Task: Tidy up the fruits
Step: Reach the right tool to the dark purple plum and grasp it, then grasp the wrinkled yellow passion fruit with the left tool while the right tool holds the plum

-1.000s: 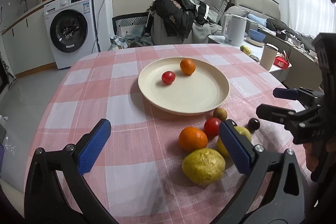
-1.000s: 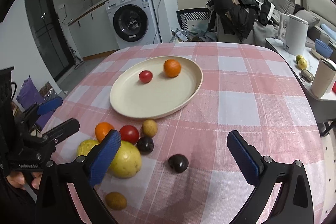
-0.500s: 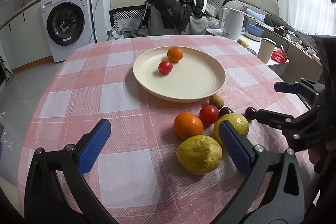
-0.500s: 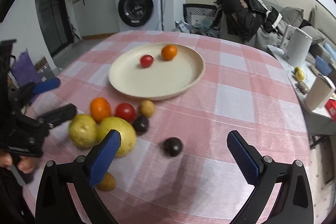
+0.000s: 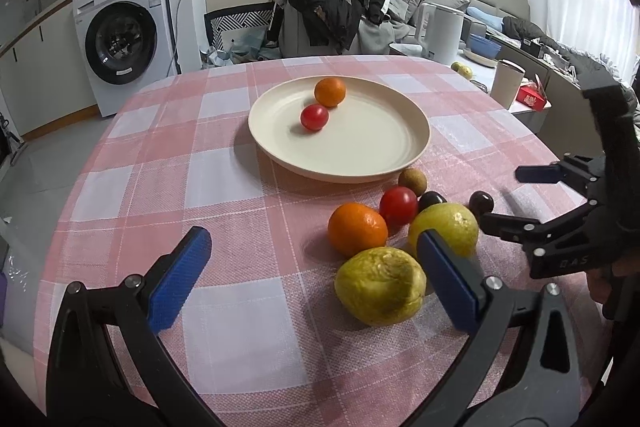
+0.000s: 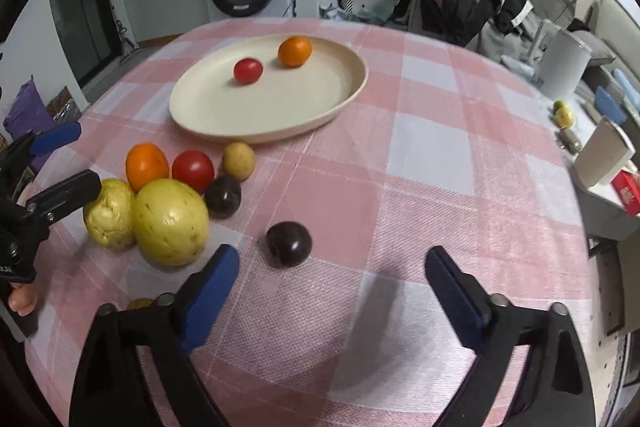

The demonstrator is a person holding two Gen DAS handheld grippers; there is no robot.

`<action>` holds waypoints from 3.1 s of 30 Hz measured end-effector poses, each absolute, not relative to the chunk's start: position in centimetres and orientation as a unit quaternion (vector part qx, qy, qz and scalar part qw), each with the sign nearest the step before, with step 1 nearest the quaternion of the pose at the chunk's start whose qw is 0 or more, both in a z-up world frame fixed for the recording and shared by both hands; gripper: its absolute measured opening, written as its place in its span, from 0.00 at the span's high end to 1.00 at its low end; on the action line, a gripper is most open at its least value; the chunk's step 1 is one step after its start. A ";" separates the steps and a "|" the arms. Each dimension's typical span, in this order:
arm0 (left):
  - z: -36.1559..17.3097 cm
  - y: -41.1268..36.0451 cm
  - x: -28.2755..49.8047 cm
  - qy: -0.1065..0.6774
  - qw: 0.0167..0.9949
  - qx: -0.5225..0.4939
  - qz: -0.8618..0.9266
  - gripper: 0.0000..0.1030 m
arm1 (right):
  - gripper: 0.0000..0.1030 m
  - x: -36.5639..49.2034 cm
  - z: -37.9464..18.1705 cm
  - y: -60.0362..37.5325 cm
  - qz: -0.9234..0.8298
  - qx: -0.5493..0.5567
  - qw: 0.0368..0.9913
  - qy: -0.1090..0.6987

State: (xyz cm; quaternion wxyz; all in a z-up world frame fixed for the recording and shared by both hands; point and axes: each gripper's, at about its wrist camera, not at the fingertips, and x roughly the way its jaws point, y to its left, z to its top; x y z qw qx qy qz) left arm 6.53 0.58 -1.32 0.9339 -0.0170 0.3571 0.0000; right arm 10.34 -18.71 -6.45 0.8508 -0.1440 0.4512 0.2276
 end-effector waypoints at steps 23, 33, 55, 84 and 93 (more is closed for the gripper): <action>-1.9 0.2 6.7 0.364 0.931 -0.010 -0.007 0.01 | 0.56 9.7 -7.2 -17.6 0.254 -0.149 0.847 0.442; -1.9 -0.4 6.4 0.366 0.931 0.002 -0.016 0.01 | 0.75 9.6 -7.2 -17.4 0.265 -0.138 0.849 0.436; -3.5 -1.3 6.7 0.415 0.906 0.005 -0.085 0.04 | 0.76 9.2 -5.1 -17.7 0.291 -0.105 0.866 0.393; -3.8 -1.6 6.7 0.421 0.899 -0.001 -0.119 0.51 | 0.76 9.2 -5.0 -18.0 0.290 -0.101 0.868 0.390; -2.7 -0.7 6.4 0.399 0.911 -0.017 -0.108 0.51 | 0.76 9.1 -4.8 -18.1 0.290 -0.100 0.869 0.388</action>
